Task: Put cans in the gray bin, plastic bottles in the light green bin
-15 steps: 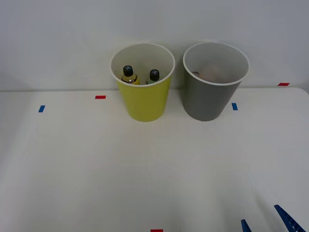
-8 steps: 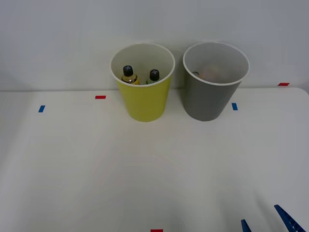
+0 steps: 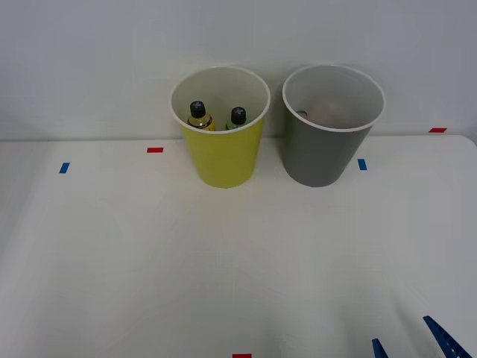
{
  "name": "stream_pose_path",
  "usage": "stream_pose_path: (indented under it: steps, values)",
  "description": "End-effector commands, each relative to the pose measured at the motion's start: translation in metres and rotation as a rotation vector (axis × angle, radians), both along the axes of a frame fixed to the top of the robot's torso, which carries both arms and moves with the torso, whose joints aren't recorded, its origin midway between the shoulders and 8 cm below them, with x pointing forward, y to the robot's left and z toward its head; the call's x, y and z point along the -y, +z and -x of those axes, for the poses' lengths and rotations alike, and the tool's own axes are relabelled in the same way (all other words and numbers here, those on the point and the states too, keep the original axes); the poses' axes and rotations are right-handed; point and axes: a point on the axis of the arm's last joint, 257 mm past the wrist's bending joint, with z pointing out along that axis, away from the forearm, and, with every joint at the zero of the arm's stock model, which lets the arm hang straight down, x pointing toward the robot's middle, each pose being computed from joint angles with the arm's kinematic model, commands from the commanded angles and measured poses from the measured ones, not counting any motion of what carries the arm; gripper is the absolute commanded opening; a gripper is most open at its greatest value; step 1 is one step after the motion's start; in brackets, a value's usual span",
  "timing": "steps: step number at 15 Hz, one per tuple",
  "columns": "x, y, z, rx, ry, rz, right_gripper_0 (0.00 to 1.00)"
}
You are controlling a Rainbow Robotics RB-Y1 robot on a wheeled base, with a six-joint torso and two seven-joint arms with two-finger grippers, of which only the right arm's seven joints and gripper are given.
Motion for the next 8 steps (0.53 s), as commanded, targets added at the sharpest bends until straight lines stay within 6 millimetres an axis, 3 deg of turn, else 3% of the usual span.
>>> stream_pose_path:
  steps: [1, 8]
  values:
    - [0.0001, 0.0000, 0.0000, 0.000, 0.000, 0.000, 1.00]
    - [0.0001, 0.0000, 0.0000, 0.000, 0.000, 0.000, 1.00]
